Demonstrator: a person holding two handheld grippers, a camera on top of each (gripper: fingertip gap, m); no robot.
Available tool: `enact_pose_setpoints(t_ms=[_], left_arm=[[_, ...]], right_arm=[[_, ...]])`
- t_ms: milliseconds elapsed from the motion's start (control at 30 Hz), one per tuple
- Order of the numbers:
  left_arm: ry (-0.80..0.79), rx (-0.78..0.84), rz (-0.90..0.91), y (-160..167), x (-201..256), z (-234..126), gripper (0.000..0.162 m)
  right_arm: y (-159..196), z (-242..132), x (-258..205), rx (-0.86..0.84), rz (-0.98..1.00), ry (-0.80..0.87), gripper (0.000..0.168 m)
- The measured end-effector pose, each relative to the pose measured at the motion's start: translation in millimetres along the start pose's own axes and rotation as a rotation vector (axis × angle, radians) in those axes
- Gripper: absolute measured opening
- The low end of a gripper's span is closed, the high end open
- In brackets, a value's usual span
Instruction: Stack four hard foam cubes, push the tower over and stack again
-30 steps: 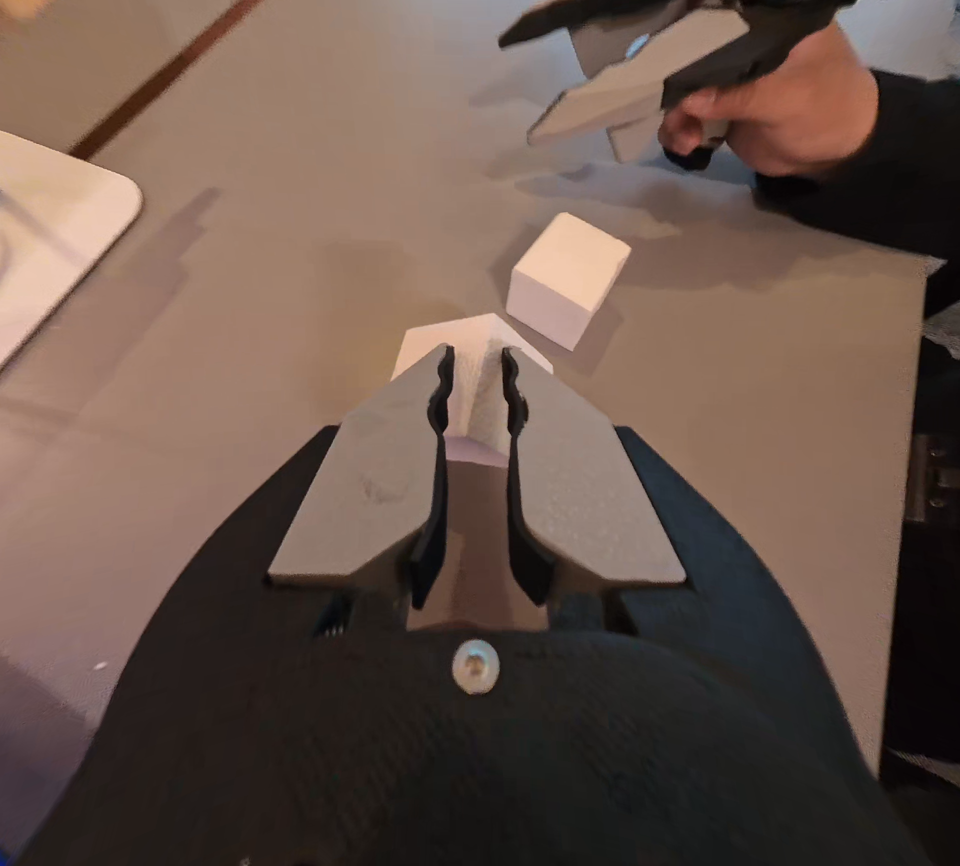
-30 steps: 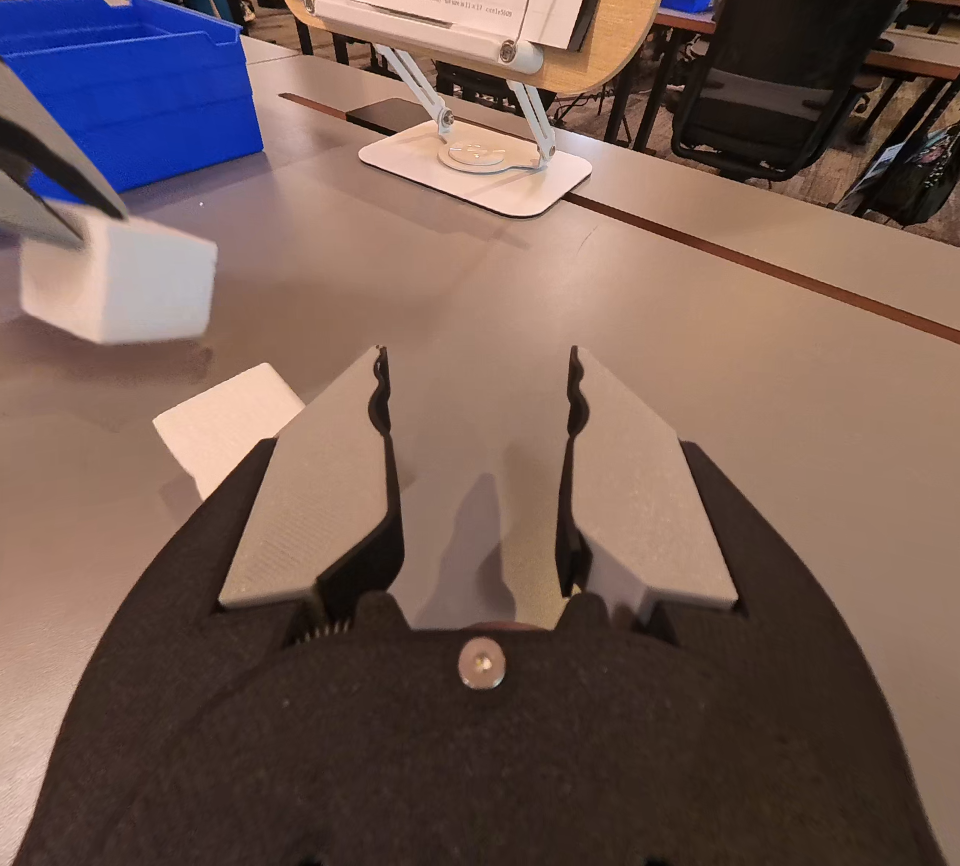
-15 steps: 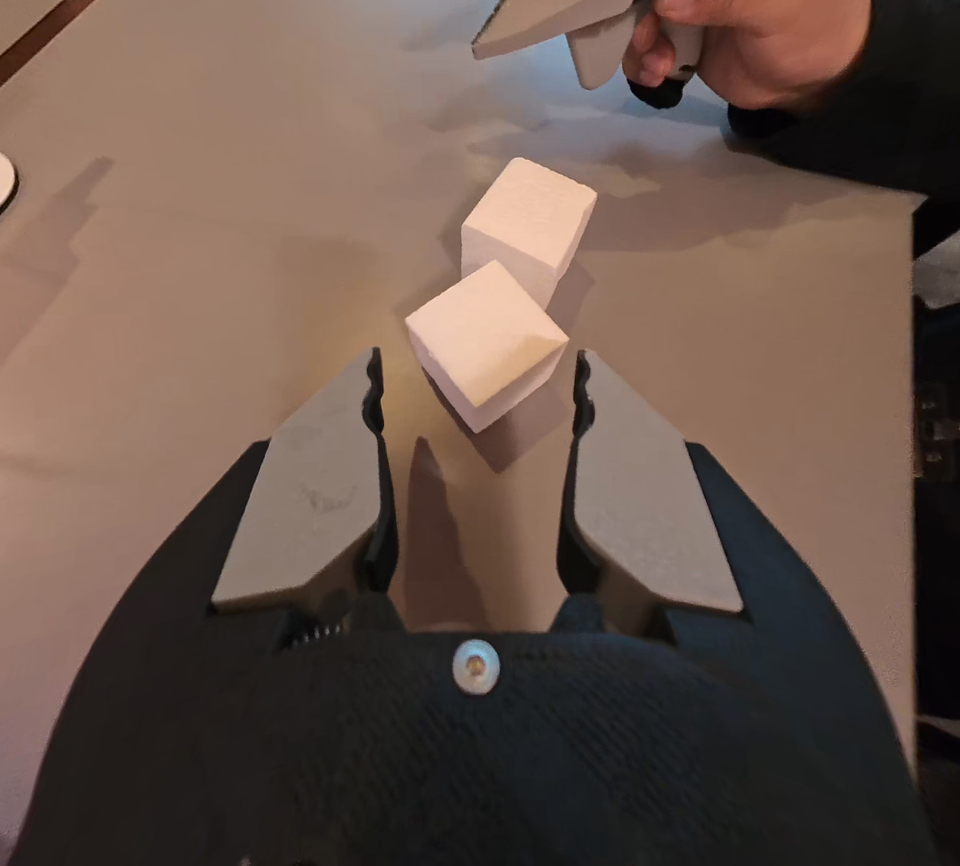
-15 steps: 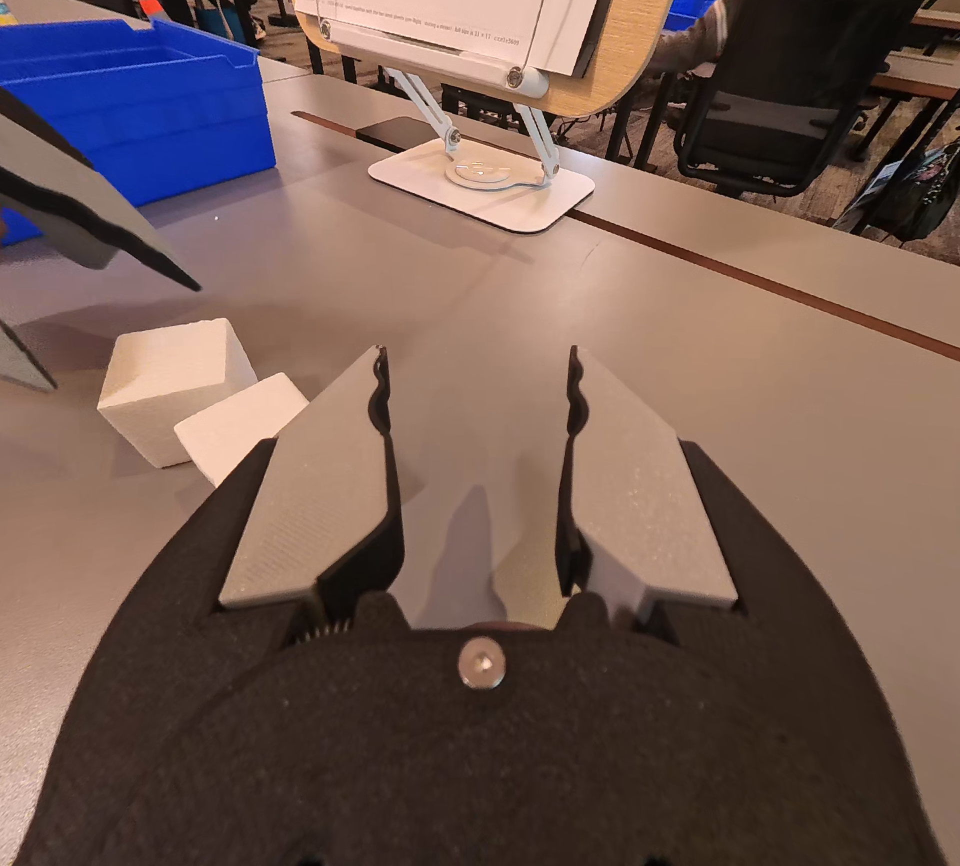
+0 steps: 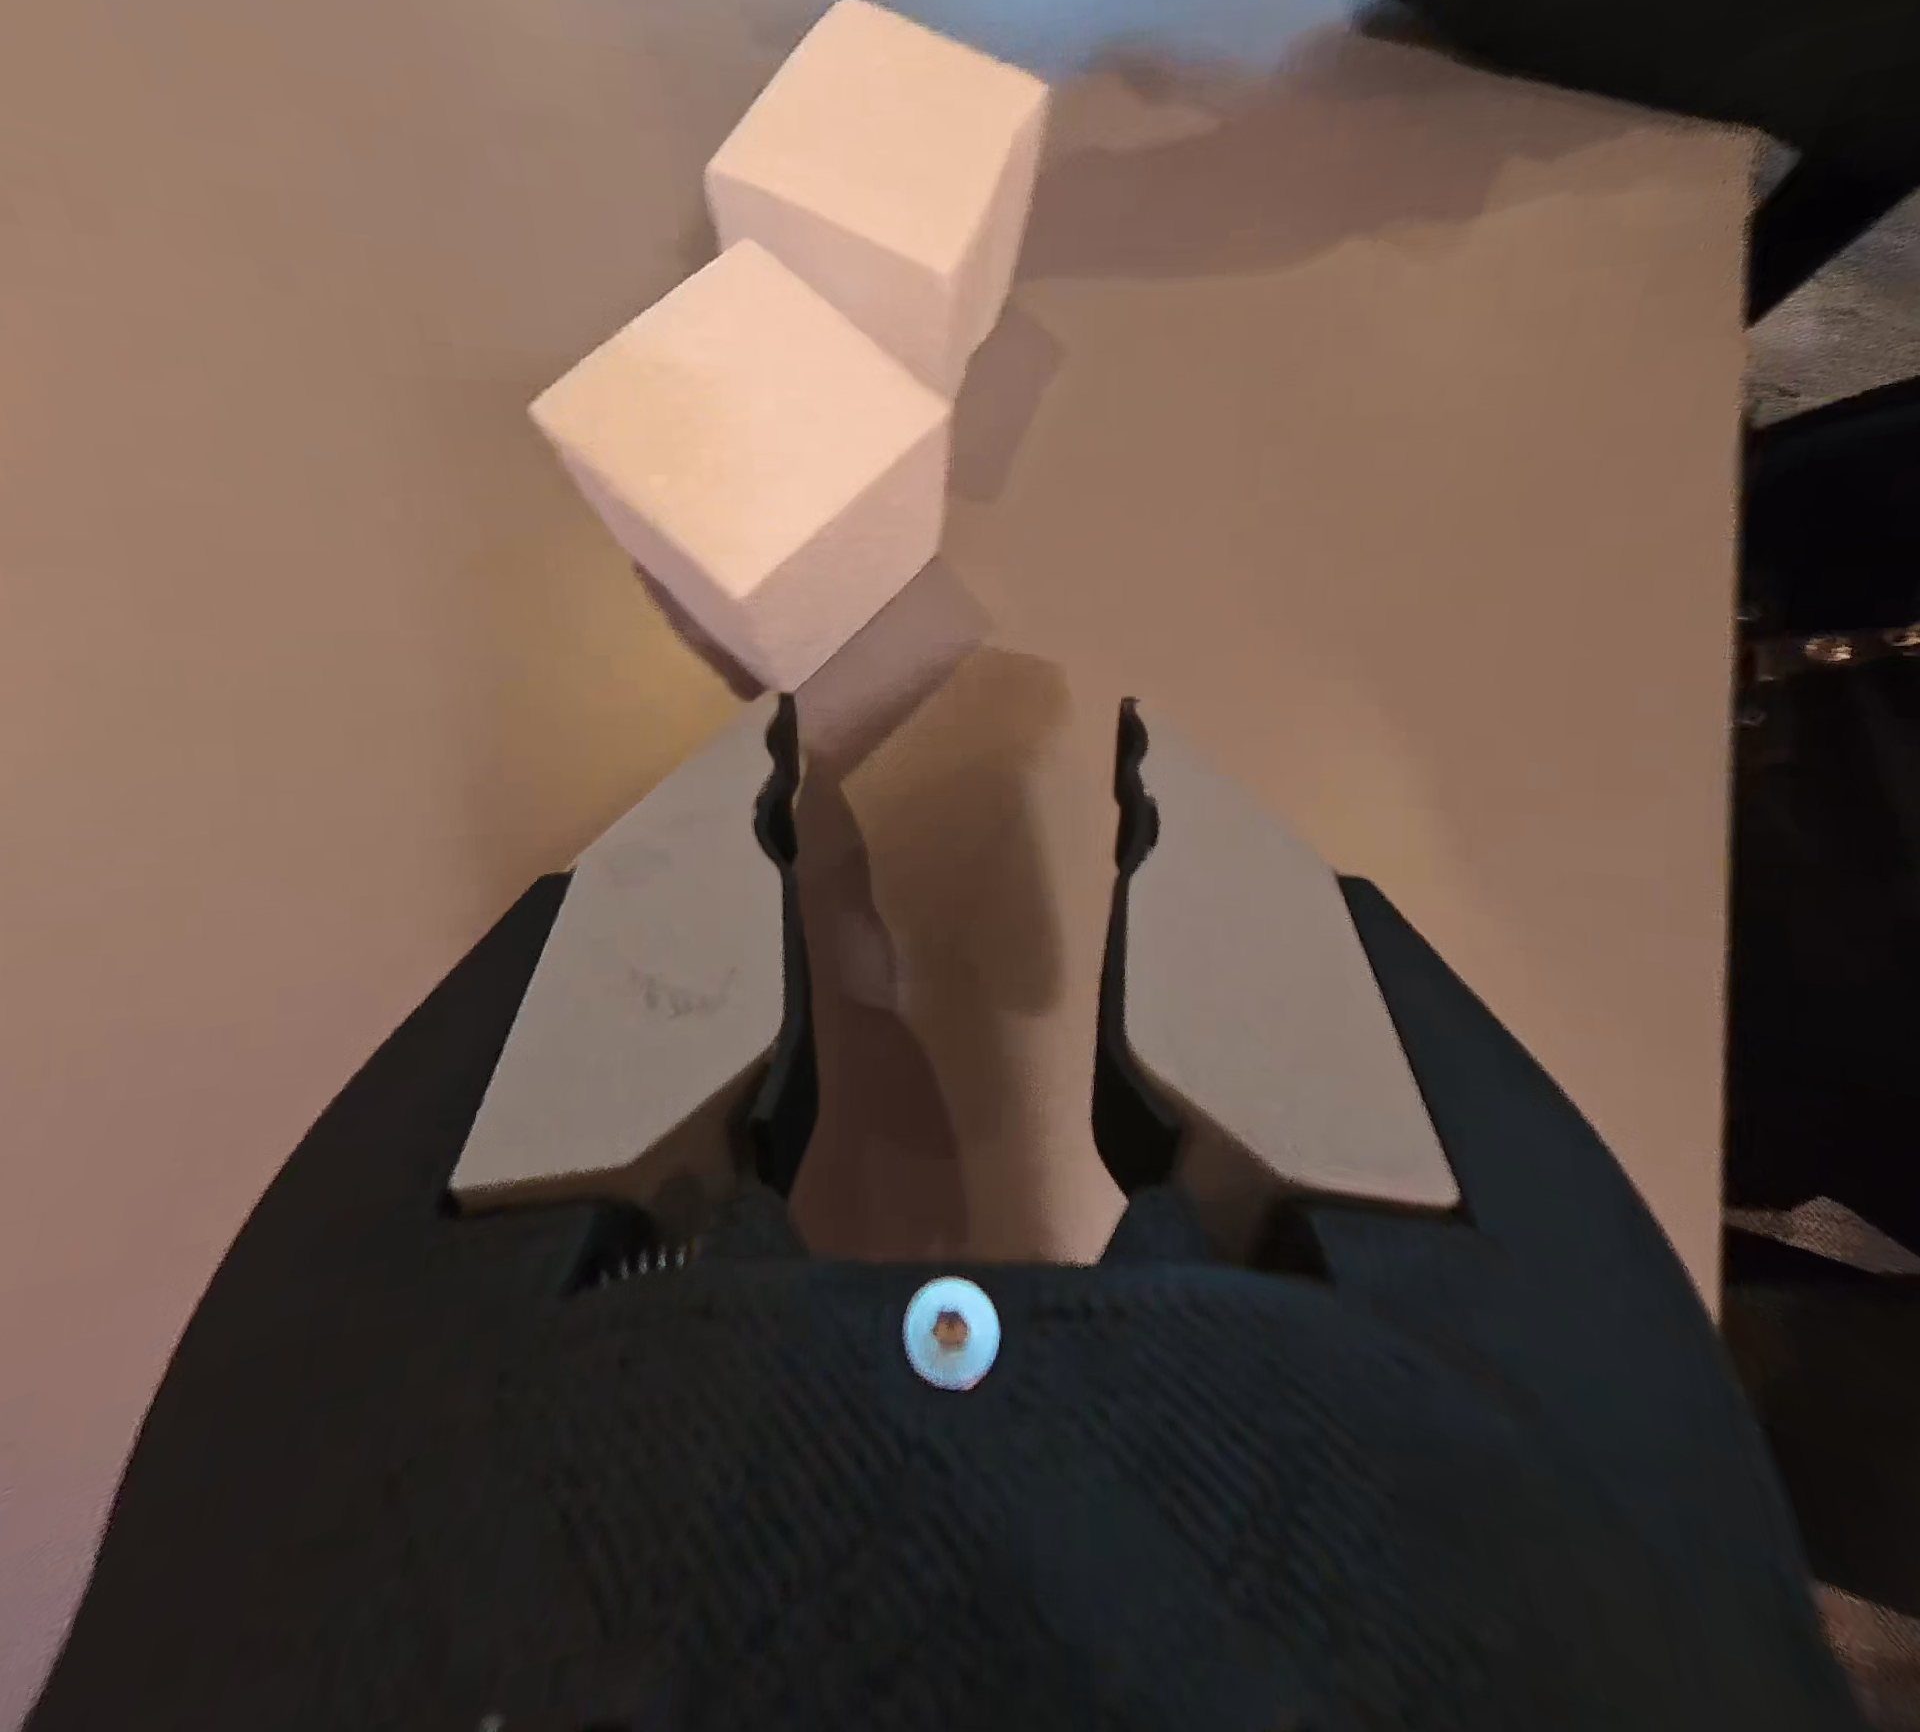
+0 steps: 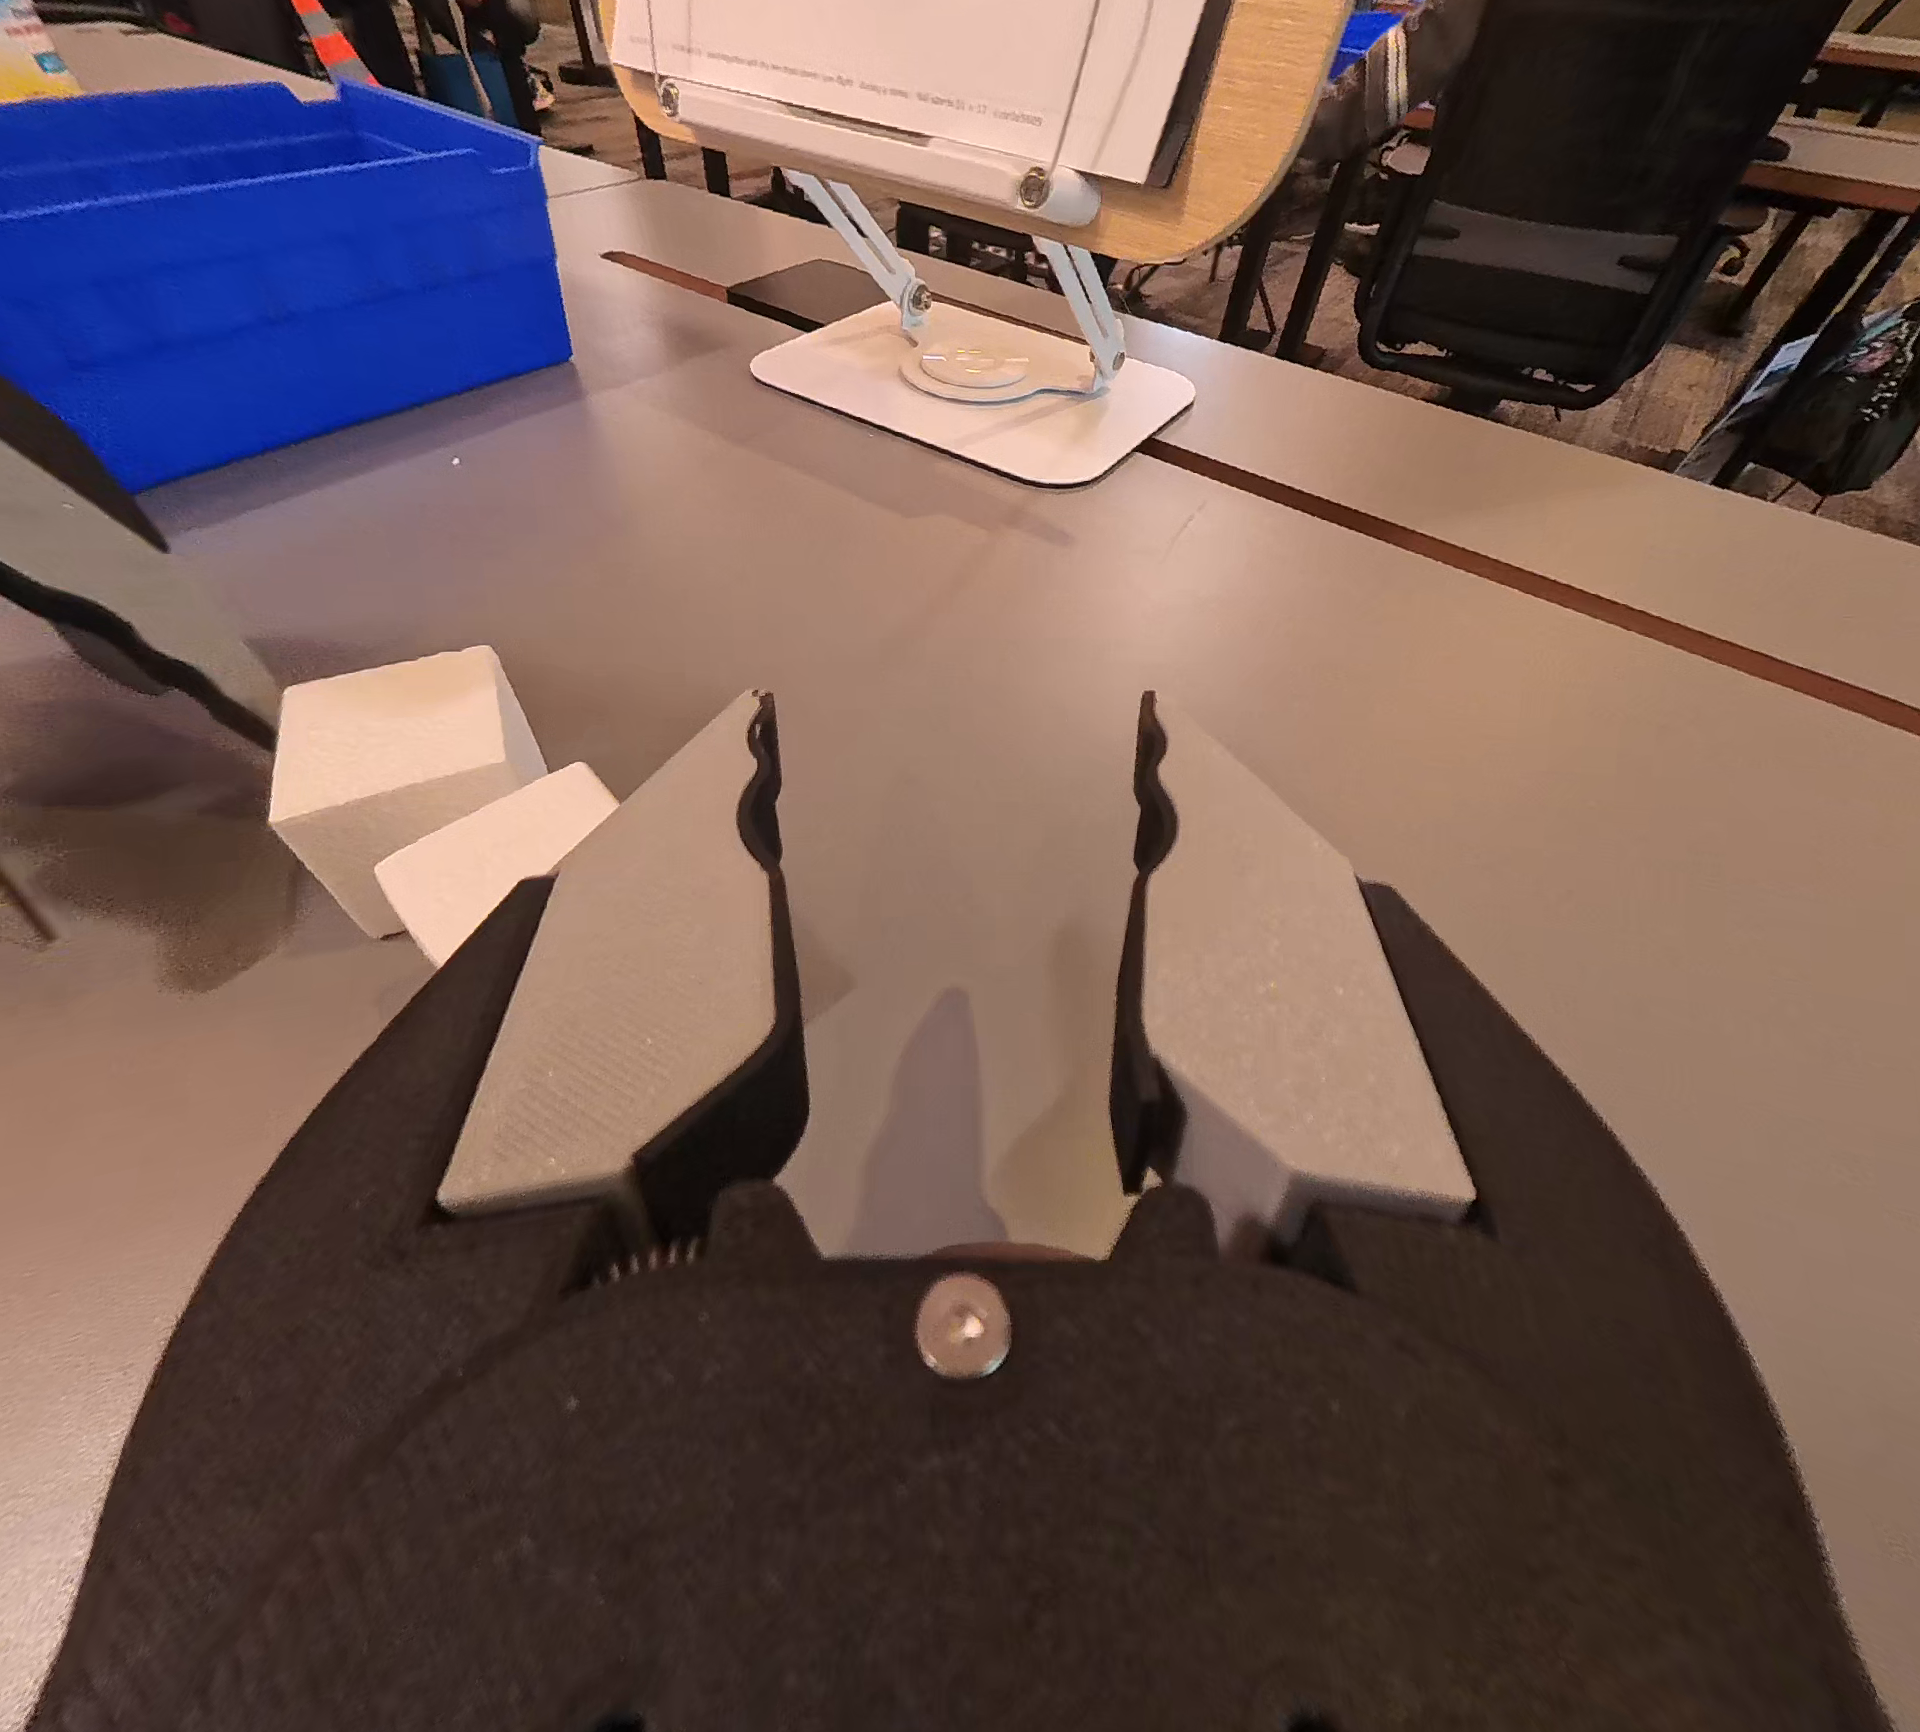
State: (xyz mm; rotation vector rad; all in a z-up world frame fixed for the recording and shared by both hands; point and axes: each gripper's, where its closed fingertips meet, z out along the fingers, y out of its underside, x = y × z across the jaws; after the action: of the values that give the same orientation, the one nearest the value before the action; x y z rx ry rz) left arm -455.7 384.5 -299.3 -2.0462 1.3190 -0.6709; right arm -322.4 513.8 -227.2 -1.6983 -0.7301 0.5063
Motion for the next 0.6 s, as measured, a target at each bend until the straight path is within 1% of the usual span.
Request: enact_pose_setpoints(t_ms=[133, 167, 233, 300, 400, 500, 600], left_arm=[[0.079, 0.055, 0.082, -17.2, 28.9, -0.4, 0.06], [0.076, 0.048, 0.098, -18.5, 31.2, -0.6, 0.058], [0.037, -0.002, 0.104, -12.6, 25.0, -3.0, 0.058], [-0.002, -0.03, 0.066, -5.4, 11.6, -8.2, 0.059], [-0.086, -0.005, -0.045, -4.0, -19.4, -13.2, 0.061], [-0.059, 0.07, -0.104, -16.5, -25.9, -9.7, 0.061], [-0.016, 0.061, -0.079, -19.7, -18.4, -1.8, 0.058]], right_arm=[[0.4, -1.5, 0.3, 0.001, -0.008, 0.013, 0.067], [0.8, -1.9, 1.0, 0.002, -0.002, 0.013, 0.067], [2.2, -2.2, 2.8, -0.001, 0.01, 0.012, 0.066], [2.9, -2.5, 4.1, -0.002, 0.019, 0.01, 0.066], [0.7, -2.7, 3.4, 0.005, 0.022, 0.004, 0.067], [0.7, -2.6, 2.7, 0.002, 0.005, 0.01, 0.066], [0.7, -2.8, 3.9, 0.003, 0.007, 0.013, 0.067]])
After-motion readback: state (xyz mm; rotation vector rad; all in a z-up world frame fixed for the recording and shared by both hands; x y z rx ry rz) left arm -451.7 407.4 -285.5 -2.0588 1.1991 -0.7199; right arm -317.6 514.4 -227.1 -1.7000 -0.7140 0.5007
